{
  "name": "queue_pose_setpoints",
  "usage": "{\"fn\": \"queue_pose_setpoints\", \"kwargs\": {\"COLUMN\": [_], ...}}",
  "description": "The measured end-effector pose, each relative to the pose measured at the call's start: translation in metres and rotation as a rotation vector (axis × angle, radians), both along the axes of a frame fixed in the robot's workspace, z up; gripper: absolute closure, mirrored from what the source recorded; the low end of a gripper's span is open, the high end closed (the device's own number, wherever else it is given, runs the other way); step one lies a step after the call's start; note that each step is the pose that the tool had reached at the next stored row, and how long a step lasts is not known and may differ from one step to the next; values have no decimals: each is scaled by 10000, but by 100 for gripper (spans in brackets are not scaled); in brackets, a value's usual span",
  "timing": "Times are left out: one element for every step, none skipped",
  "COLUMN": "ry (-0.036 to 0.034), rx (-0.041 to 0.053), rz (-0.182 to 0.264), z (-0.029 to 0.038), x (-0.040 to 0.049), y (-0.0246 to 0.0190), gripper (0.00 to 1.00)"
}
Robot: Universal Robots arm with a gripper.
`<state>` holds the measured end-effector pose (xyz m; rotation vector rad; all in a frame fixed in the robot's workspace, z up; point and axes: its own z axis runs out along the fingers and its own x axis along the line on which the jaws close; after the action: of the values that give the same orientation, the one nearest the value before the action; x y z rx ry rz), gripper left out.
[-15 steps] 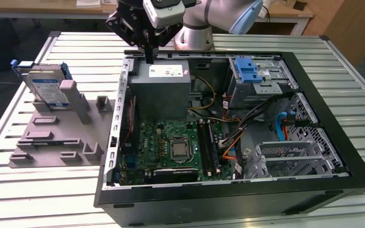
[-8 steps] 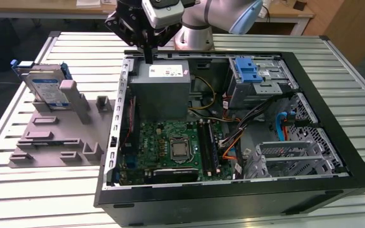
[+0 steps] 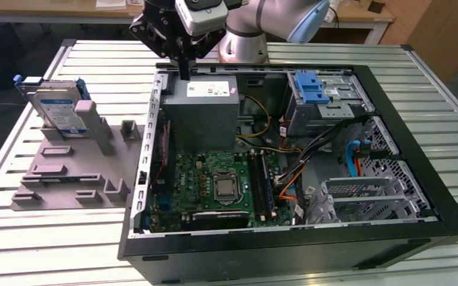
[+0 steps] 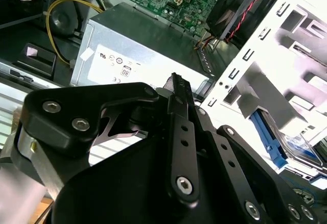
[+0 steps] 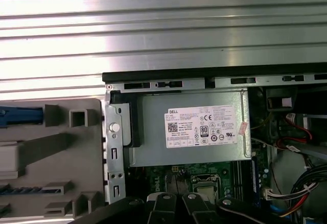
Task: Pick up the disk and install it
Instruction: 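Reach for the disk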
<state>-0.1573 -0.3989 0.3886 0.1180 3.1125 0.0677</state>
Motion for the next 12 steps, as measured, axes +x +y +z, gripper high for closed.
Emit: {"fn": "queue_pose_setpoints", "kwargs": {"ry": [0, 0, 0, 0, 0, 0, 0, 0, 0, 0, 0, 1], "rx": [0, 0, 0, 0, -1, 0, -1, -1, 0, 0, 0, -1], "rz": [0, 0, 0, 0, 0, 1, 1, 0, 0, 0, 1, 0], "z": [0, 0, 0, 0, 0, -1, -1, -1, -1, -1, -1, -1], "x": [-4, -7, -10, -14, -18, -21, -24, -28, -31, -34, -35, -37], "y": [0, 0, 0, 0, 0, 0, 0, 0, 0, 0, 0, 0], "gripper": [89, 89, 89, 89, 89, 89, 89, 89, 89, 89, 89, 89]}}
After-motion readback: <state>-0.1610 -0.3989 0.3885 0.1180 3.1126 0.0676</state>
